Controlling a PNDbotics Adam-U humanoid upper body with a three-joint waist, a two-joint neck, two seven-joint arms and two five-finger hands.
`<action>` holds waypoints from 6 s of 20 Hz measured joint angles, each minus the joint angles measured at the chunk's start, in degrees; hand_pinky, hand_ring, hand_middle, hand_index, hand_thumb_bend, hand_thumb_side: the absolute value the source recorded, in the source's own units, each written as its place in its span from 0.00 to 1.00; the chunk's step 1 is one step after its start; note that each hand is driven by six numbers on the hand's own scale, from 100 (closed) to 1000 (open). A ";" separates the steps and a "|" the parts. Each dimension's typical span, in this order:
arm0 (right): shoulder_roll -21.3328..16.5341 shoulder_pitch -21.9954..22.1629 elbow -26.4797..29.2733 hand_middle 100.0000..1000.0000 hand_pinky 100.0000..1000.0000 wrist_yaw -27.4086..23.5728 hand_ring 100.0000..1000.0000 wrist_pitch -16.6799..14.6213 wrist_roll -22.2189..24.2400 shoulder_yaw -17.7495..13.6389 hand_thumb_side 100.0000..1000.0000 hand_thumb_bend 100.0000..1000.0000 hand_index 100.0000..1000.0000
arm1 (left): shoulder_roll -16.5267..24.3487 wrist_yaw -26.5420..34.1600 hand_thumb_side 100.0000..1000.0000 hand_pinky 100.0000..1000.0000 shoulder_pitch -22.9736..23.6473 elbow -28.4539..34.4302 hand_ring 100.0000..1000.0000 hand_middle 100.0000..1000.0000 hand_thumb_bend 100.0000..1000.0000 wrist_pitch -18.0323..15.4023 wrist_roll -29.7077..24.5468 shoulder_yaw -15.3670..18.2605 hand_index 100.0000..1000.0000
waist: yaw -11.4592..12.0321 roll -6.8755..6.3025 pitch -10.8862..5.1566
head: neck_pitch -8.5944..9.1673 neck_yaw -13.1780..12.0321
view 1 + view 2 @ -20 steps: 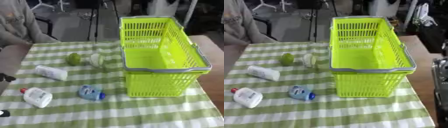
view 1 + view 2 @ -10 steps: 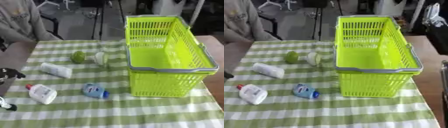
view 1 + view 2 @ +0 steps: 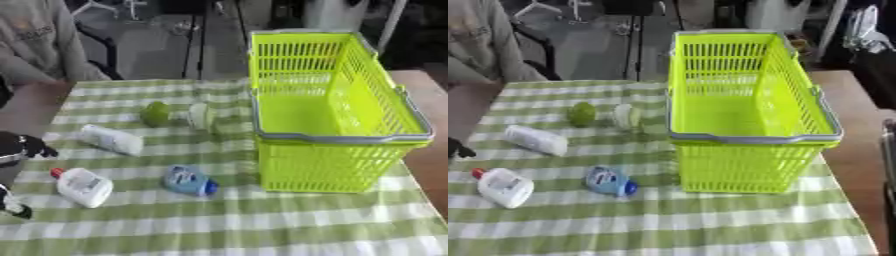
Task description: Pick up objects on the table and place them in the box.
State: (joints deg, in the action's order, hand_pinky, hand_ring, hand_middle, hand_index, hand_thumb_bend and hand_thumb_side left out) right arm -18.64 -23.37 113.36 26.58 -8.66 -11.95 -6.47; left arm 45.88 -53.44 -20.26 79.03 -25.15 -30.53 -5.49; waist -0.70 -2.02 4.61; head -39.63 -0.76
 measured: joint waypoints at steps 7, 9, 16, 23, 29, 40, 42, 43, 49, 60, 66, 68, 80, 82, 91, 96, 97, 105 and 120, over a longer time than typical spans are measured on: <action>0.01 0.02 0.00 0.62 0.55 -0.21 0.53 -0.05 0.11 0.18 0.49 0.00 0.78 | -2.87 -1.76 0.31 0.67 -2.48 -5.54 0.74 0.77 0.93 -2.02 6.48 -1.08 0.91 | -0.27 0.13 -0.02 | -0.02 -0.01; 0.02 0.02 0.00 0.62 0.55 -0.28 0.54 -0.03 0.15 0.18 0.49 0.00 0.78 | -3.74 -2.27 0.31 0.67 -3.08 -6.90 0.74 0.76 0.93 -2.62 8.37 -1.43 0.91 | -0.32 0.21 -0.02 | -0.03 -0.01; 0.05 0.00 0.00 0.62 0.55 -0.44 0.54 -0.01 0.23 0.24 0.49 0.00 0.78 | -6.06 -3.75 0.32 0.67 -5.38 -10.95 0.73 0.75 0.90 -5.09 12.06 -2.48 0.89 | -0.81 0.32 -0.02 | -0.05 -0.09; 0.11 -0.08 0.00 0.62 0.55 -0.48 0.53 -0.04 0.27 0.53 0.49 0.00 0.78 | -7.25 -4.07 0.31 0.68 -6.24 -14.67 0.74 0.75 0.86 -7.40 11.60 -2.70 0.89 | -1.19 0.33 0.04 | -0.05 -0.16; 0.11 -0.19 0.00 0.62 0.55 -0.59 0.53 -0.16 0.41 0.55 0.49 0.00 0.78 | -8.65 -3.96 0.32 0.68 -7.70 -17.75 0.74 0.74 0.84 -8.70 9.88 -2.68 0.89 | -1.51 0.33 0.36 | -0.05 -0.30; 0.11 -0.40 0.00 0.62 0.54 -0.94 0.53 -0.23 0.51 0.89 0.50 0.00 0.78 | -9.14 -4.08 0.31 0.70 -9.23 -19.03 0.75 0.76 0.83 -8.96 11.05 -2.47 0.89 | -2.29 0.19 1.05 | -0.04 -0.65; 0.11 -0.60 0.00 0.62 0.54 -0.96 0.53 -0.23 0.52 0.90 0.50 0.00 0.78 | -9.27 -4.15 0.30 0.70 -9.45 -19.66 0.75 0.75 0.82 -8.80 10.42 -2.47 0.89 | -2.55 0.11 1.23 | -0.03 -0.71; 0.11 -0.71 0.00 0.62 0.54 -0.97 0.53 -0.24 0.53 0.90 0.49 0.00 0.78 | -9.43 -4.18 0.30 0.70 -9.50 -20.01 0.75 0.74 0.80 -8.68 9.69 -2.47 0.89 | -2.61 0.07 1.29 | -0.03 -0.72; 0.11 -0.85 0.00 0.62 0.54 -1.03 0.53 -0.26 0.59 0.96 0.50 0.00 0.78 | -9.71 -3.21 0.27 0.68 -9.98 -21.38 0.70 0.69 0.75 -8.07 3.41 -2.46 0.88 | -3.10 0.00 1.65 | 0.00 -0.74; 0.11 -0.87 0.00 0.62 0.55 -1.13 0.53 -0.29 0.68 1.22 0.50 0.00 0.78 | -9.86 -0.11 0.13 0.64 -10.14 -20.68 0.59 0.54 0.53 -6.94 1.29 -2.44 0.83 | -3.12 -0.04 1.74 | 0.01 -2.36; 0.11 -0.87 0.00 0.62 0.55 -1.13 0.53 -0.28 0.69 1.22 0.50 0.00 0.78 | -9.85 0.79 0.10 0.63 -10.04 -19.77 0.57 0.51 0.48 -6.15 0.33 -2.46 0.81 | -2.90 0.02 1.72 | 0.00 -3.47; 0.11 -0.87 0.00 0.62 0.55 -1.13 0.53 -0.28 0.69 1.22 0.50 0.00 0.78 | -9.84 1.14 0.10 0.63 -10.02 -19.40 0.57 0.51 0.48 -5.95 -0.11 -2.46 0.81 | -2.90 0.03 1.70 | 0.00 -3.50; 0.11 -0.77 0.00 0.62 0.55 -1.11 0.53 -0.19 0.72 1.25 0.50 0.00 0.78 | -3.46 7.86 0.07 0.62 -9.48 -8.58 0.53 0.46 0.52 0.83 -8.28 -2.90 0.79 | -2.81 -0.37 0.90 | -0.29 -3.18; 0.11 -0.74 0.00 0.62 0.55 -1.09 0.53 -0.16 0.73 1.26 0.50 0.00 0.79 | -2.28 9.03 0.07 0.62 -9.48 -6.69 0.53 0.46 0.52 1.80 -9.26 -2.98 0.78 | -2.80 -0.44 0.74 | -0.53 -3.13; 0.09 -0.44 0.00 0.62 0.55 -0.94 0.54 0.09 0.83 1.43 0.50 0.00 0.78 | 0.50 12.83 0.07 0.62 -9.90 -1.20 0.52 0.45 0.51 3.95 -11.43 -2.98 0.78 | -2.67 -0.50 0.37 | -0.55 -2.81; 0.09 -0.31 0.00 0.62 0.55 -0.94 0.54 0.14 0.86 1.59 0.50 0.00 0.79 | 0.51 14.86 0.03 0.61 -13.76 1.09 0.50 0.43 0.50 3.97 -11.45 -2.24 0.76 | -2.54 -0.47 0.27 | -0.56 -2.72; 0.09 -0.31 0.00 0.62 0.55 -0.94 0.54 0.15 0.86 1.60 0.50 0.00 0.79 | 0.48 15.04 0.03 0.61 -14.82 1.38 0.50 0.43 0.50 3.88 -11.36 -2.12 0.76 | -2.54 -0.47 0.19 | -0.56 -2.72; 0.08 -0.32 0.00 0.62 0.55 -0.97 0.54 0.12 1.41 2.33 0.50 0.00 0.79 | -3.80 11.37 0.00 0.59 -24.89 2.16 0.48 0.41 0.41 0.65 -7.87 -2.72 0.75 | -4.65 -0.98 -0.21 | -0.56 -3.07; 0.20 -4.24 0.00 0.62 0.55 -2.66 0.53 -1.48 4.71 5.57 0.49 0.00 0.79 | -17.40 0.90 0.00 0.59 -37.37 -1.48 0.50 0.42 0.49 -2.18 2.31 -5.80 0.75 | -12.99 -2.49 0.90 | 1.70 -6.57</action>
State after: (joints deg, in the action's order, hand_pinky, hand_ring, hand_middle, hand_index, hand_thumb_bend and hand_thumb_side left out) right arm -18.43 -27.61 113.36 23.93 -10.14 -7.25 -0.89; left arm 28.48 -52.55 -57.63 77.56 -27.33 -28.22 -11.28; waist -13.69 -4.51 5.51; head -37.93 -7.33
